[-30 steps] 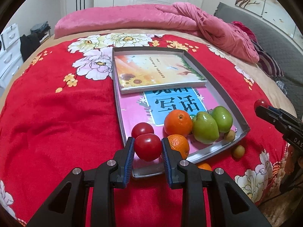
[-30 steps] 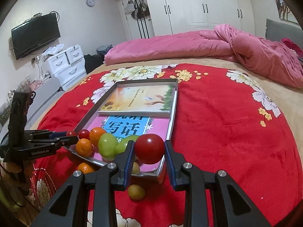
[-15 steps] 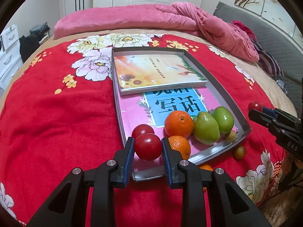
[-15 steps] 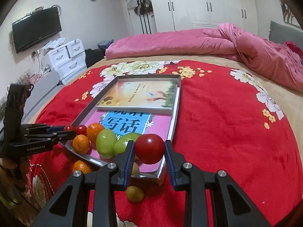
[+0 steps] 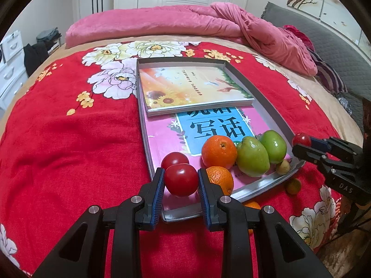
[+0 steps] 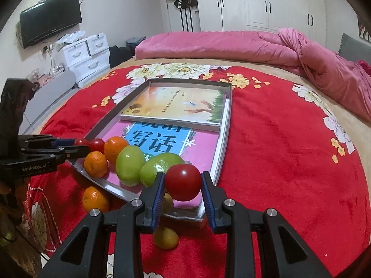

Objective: Organize fruits
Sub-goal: 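Lower and open the right tool to release its tomato while the left tool releases its tomato, then withdraw both open tools from the tray toward the loose orange and kiwi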

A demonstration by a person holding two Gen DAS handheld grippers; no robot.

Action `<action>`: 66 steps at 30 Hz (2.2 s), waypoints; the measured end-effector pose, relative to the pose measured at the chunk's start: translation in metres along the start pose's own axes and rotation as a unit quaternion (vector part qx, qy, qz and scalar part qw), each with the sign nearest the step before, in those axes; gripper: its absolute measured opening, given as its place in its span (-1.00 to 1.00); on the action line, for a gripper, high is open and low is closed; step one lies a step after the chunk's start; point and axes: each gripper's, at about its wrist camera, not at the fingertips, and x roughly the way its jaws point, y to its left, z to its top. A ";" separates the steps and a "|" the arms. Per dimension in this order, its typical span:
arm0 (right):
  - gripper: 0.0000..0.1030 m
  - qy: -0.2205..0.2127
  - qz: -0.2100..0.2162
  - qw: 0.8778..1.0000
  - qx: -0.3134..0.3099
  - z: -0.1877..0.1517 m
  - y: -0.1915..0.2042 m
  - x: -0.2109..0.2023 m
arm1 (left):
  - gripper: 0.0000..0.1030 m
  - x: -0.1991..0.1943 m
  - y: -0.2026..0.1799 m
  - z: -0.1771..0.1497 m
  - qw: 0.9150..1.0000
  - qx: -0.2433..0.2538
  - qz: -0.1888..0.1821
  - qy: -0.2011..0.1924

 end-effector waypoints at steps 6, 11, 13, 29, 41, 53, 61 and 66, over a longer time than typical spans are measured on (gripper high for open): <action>-0.39 0.015 0.002 1.000 -0.002 -0.003 0.001 0.007 | -0.43 0.000 0.000 0.000 1.000 -0.001 0.000 0.000; -0.39 0.023 0.003 1.000 -0.004 -0.005 0.003 0.010 | -0.43 0.000 0.000 0.000 1.000 0.000 0.000 0.000; -0.39 0.025 0.006 1.000 0.001 -0.006 0.002 0.010 | -0.43 0.000 0.000 0.000 1.000 0.000 0.000 0.000; -0.20 0.023 0.016 1.000 0.013 -0.005 0.000 0.007 | -0.43 0.000 0.000 -0.002 1.000 -0.005 -0.006 0.003; -0.03 0.019 0.022 1.000 0.011 -0.005 0.002 0.005 | -0.42 -0.001 0.000 -0.002 1.000 -0.010 -0.010 0.005; 0.00 0.016 0.021 1.000 0.012 -0.004 0.002 0.004 | -0.35 -0.001 0.002 -0.003 1.000 -0.017 -0.019 0.005; 0.14 0.006 0.015 1.000 0.016 -0.003 0.000 0.000 | -0.10 -0.007 0.000 -0.001 1.000 -0.014 -0.024 -0.002; 0.15 0.002 0.011 1.000 0.026 -0.002 -0.005 -0.002 | 0.08 -0.011 0.002 0.000 1.000 -0.018 -0.024 -0.008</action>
